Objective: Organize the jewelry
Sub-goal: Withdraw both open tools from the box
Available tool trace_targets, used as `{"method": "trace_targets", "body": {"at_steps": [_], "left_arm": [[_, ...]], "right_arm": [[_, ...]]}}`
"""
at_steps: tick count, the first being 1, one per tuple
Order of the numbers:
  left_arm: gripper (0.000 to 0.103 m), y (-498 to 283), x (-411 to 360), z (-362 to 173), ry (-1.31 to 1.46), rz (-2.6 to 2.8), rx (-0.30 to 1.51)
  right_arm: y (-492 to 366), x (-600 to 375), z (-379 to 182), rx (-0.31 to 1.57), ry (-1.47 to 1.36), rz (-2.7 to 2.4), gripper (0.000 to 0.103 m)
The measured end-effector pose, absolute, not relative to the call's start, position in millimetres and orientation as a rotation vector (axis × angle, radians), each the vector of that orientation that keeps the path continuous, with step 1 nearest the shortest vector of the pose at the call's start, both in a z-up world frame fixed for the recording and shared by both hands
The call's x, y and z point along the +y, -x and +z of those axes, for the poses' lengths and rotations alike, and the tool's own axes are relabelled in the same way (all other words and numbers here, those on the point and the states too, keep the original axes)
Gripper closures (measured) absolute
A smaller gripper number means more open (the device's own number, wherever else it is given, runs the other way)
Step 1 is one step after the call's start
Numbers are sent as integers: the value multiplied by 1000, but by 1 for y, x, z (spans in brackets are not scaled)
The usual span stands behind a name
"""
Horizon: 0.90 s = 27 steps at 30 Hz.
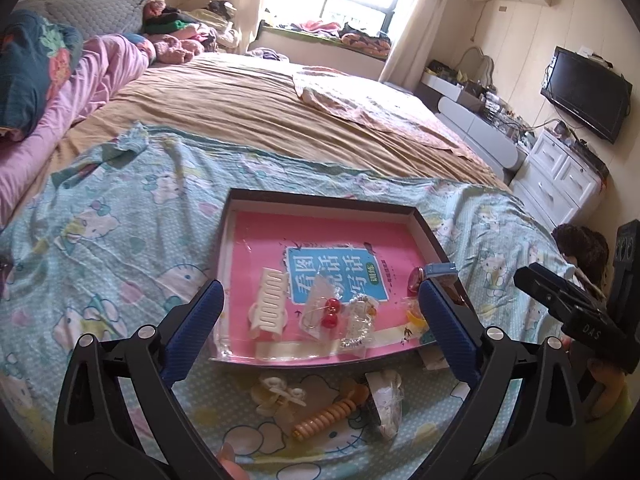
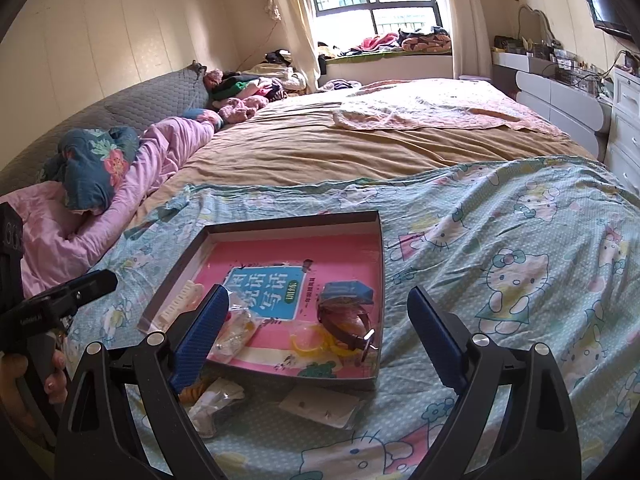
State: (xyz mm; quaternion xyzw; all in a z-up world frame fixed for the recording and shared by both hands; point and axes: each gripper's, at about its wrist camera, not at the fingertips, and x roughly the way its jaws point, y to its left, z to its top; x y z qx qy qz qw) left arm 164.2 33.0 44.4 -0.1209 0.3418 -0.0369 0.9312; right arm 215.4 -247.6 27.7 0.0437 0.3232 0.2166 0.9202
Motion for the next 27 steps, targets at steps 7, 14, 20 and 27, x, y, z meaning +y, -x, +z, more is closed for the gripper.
{"method": "trace_targets", "body": {"at_steps": [7, 14, 20, 27], "left_arm": [[12, -152, 38, 52, 241, -61, 675], [12, -141, 38, 57, 227, -50, 663], [12, -131, 40, 58, 215, -40, 661], [12, -120, 43, 52, 206, -23, 673]], "right_arm": [[-204, -245, 32, 659, -83, 466, 13], [-193, -242, 34, 660, -74, 490, 13], [-184, -238, 35, 662, -63, 510, 13], [-173, -234, 32, 673, -46, 536, 13]]}}
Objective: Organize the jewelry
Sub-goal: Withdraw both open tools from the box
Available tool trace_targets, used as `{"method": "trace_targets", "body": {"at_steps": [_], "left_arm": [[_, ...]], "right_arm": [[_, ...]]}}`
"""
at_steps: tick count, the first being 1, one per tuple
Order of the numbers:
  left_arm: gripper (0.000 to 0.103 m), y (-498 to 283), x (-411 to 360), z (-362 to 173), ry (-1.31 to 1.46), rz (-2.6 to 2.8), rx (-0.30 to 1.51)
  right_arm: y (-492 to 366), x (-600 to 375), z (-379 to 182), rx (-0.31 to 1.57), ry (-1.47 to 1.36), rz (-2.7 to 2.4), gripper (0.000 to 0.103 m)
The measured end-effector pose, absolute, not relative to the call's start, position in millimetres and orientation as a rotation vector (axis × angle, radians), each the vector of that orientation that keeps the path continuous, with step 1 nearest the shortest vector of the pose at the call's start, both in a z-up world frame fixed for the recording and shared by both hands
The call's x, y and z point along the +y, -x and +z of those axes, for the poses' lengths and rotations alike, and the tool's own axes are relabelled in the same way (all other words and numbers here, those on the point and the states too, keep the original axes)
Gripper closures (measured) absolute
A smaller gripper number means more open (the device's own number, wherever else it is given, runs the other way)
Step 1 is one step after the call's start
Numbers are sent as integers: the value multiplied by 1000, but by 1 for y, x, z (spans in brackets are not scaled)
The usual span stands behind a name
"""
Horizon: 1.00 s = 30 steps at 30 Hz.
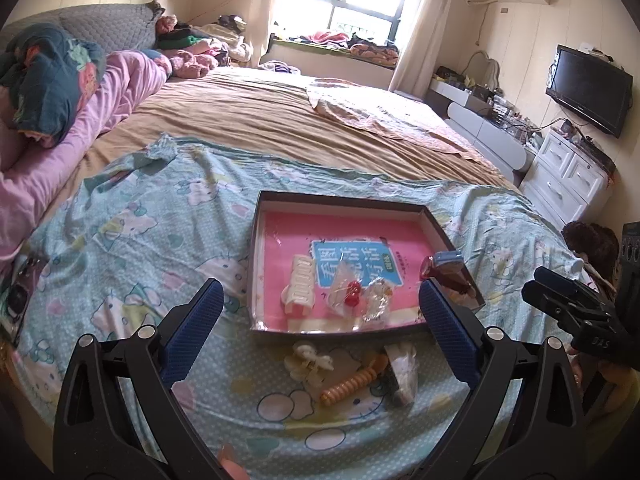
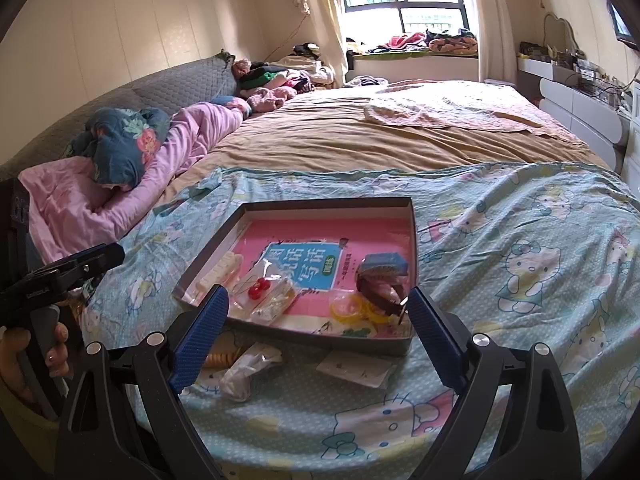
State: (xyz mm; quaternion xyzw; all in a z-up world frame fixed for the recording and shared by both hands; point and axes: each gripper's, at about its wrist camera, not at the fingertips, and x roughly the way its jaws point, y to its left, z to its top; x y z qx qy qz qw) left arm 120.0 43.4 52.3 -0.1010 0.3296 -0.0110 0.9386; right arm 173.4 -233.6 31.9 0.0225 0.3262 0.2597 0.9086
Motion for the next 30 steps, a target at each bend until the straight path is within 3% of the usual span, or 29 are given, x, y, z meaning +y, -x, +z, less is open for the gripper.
{"method": "trace_targets", "body": {"at_steps": [30], "left_arm": [[12, -97, 12, 19, 100, -48, 769]], "right_arm": [[-147, -238, 10, 732, 1, 557, 13]]}}
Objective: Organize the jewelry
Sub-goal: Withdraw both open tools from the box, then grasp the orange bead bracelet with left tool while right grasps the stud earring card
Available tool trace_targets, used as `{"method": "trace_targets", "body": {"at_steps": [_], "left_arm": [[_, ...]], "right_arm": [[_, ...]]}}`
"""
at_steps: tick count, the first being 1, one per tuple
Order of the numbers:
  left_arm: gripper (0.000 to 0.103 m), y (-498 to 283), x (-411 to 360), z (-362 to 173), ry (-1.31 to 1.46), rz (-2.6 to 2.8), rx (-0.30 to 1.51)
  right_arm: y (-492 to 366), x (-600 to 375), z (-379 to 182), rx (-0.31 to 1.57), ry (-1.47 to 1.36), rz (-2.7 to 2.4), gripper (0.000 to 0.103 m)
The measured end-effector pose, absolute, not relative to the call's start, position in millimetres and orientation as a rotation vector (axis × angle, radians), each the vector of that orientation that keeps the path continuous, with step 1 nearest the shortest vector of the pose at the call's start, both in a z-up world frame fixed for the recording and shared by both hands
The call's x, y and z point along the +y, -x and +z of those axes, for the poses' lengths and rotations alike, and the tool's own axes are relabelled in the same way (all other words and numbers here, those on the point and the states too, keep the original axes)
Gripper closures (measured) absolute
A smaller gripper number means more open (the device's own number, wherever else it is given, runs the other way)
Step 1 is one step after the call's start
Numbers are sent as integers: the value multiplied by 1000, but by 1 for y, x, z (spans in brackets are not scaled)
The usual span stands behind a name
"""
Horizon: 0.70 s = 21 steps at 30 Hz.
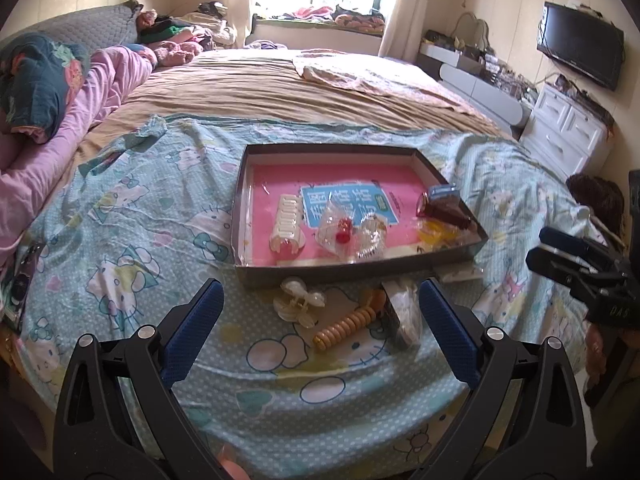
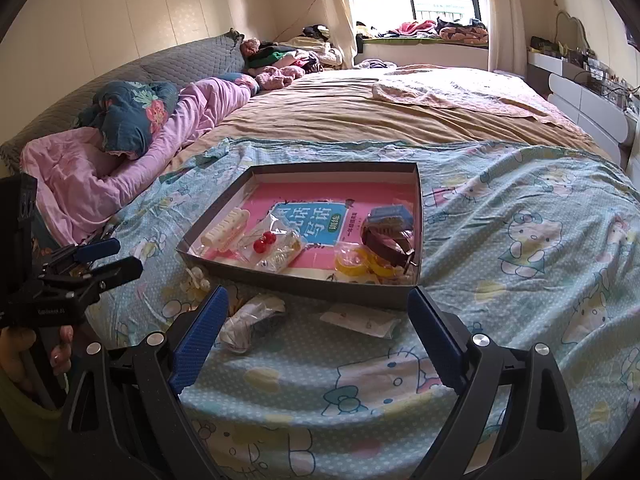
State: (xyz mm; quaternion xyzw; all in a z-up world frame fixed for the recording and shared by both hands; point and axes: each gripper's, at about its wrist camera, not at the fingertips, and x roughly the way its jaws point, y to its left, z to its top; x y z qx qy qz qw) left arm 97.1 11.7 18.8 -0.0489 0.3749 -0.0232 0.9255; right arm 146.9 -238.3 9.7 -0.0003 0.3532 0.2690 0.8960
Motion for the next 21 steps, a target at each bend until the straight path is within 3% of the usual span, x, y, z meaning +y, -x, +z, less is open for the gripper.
{"method": "trace_targets", "body": {"at_steps": [21], "left_arm": [[12, -100, -5, -18, 37, -71, 882]], "right_arm": [[-151, -250, -14, 787, -25, 540, 13]]}}
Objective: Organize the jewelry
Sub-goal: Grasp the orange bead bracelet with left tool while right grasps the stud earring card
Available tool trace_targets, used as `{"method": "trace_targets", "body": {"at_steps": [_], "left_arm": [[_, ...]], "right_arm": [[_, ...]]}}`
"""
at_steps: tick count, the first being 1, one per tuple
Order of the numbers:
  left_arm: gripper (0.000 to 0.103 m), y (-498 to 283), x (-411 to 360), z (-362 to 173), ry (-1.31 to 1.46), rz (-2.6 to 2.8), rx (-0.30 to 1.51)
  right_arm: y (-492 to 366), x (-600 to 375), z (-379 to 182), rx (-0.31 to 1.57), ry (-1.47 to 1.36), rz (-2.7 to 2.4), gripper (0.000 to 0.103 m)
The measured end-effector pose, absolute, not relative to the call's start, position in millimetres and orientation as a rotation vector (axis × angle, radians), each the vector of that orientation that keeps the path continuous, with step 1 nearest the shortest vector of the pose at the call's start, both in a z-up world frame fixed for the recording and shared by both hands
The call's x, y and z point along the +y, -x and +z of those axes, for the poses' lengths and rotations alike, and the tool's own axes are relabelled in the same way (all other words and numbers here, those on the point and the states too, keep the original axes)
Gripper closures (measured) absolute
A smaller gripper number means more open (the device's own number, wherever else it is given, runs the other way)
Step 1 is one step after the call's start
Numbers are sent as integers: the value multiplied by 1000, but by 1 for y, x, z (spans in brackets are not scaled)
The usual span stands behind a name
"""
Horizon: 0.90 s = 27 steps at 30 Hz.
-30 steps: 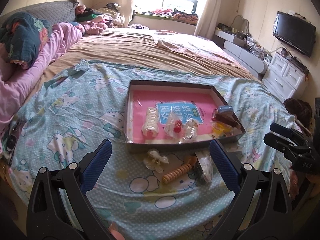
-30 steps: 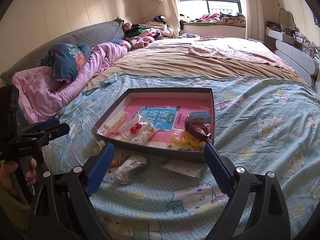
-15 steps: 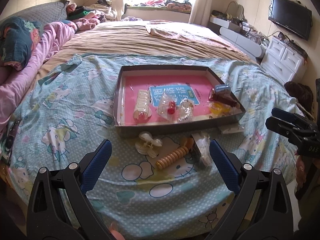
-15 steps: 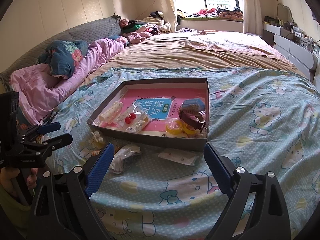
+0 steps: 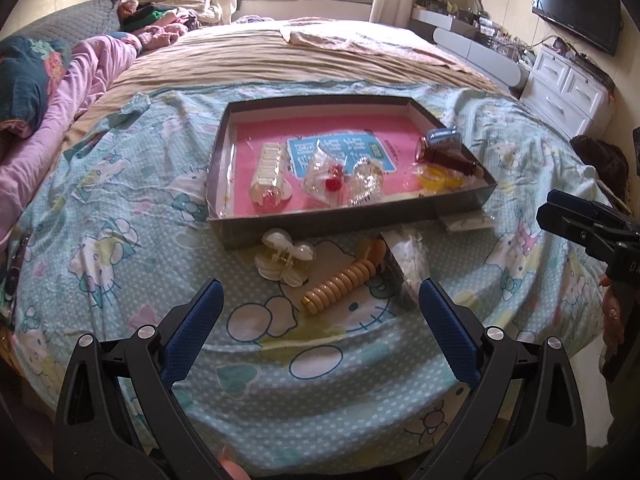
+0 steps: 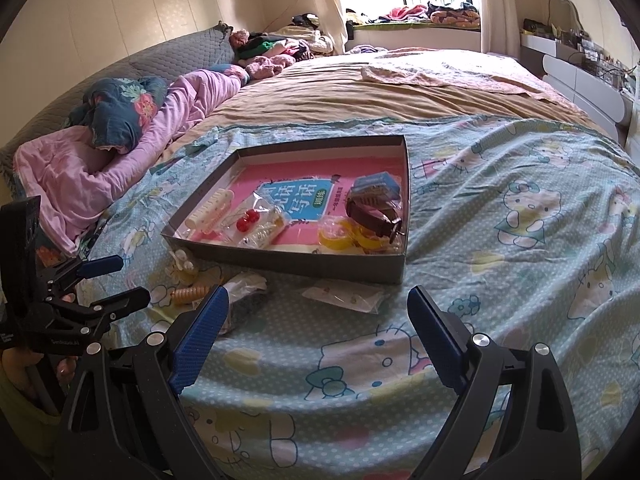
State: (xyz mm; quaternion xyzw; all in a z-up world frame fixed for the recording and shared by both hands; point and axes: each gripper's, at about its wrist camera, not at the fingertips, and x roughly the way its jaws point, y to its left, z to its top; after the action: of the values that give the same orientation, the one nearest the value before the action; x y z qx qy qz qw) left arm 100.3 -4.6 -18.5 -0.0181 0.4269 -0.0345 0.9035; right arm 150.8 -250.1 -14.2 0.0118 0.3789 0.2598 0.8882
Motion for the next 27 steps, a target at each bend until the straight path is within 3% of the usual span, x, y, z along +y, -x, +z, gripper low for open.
{"method": "trace_targets", "body": {"at_steps": [6, 15, 22, 27], "left_arm": [[13, -101, -10, -27, 20, -91, 902], [48, -107, -16, -42, -47, -101, 941], [68, -115, -15, -54, -64, -126, 969], [70, -121, -18, -58, -79, -148, 974]], "right_arm": [[-154, -252, -23, 808, -28, 534, 13], [-160, -254, -33, 831, -37, 527, 13], [-165, -255, -40, 845, -49, 521, 13], [-169, -256, -45, 856, -56, 512, 13]]}}
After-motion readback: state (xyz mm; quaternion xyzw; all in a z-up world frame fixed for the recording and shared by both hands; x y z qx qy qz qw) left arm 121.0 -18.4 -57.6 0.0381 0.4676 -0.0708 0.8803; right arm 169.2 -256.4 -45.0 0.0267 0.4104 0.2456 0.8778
